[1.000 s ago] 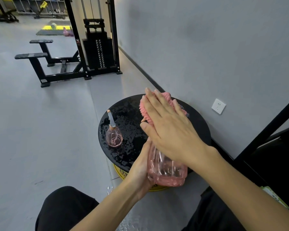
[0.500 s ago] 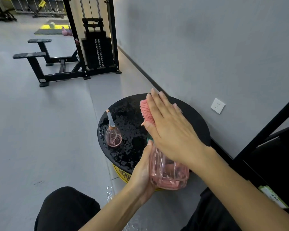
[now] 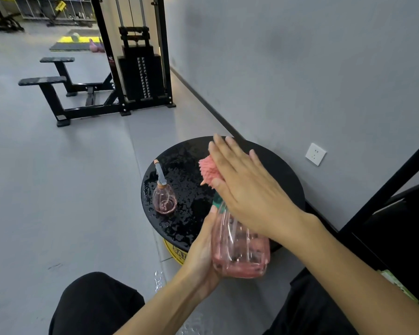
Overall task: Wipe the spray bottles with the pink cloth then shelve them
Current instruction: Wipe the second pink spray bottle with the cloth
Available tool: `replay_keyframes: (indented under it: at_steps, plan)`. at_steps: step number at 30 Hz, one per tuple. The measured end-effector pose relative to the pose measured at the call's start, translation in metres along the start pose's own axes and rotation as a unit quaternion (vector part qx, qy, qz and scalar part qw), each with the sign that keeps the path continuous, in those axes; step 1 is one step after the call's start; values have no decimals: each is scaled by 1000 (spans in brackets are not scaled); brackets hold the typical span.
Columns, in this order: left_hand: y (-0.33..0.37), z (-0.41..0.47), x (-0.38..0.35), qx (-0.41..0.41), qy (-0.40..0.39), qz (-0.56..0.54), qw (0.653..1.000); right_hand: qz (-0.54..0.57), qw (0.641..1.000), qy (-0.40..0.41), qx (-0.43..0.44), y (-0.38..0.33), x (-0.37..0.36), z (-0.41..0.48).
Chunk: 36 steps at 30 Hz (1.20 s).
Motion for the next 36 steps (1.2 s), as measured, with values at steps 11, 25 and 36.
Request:
replay_keyframes:
  at_steps: [11, 25, 36]
  plan:
    - [-8, -3, 0, 21, -20, 39, 999, 84, 993, 67, -52, 14, 11, 3]
    - [-7, -4, -3, 17, -44, 62, 997, 69, 994, 67, -41, 15, 7, 3]
    - [-7, -5, -4, 14, -50, 58, 997, 187, 941, 278, 50, 11, 32, 1]
Point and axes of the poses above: each hand's wrist, its own z-axis towards the middle knuckle, its own x-axis out of the back of the hand, y = z × x, the point moved 7 cm from there along z, towards the middle knuckle, and after that the axes turned 14 degrees about z, right-handed, at the moved point
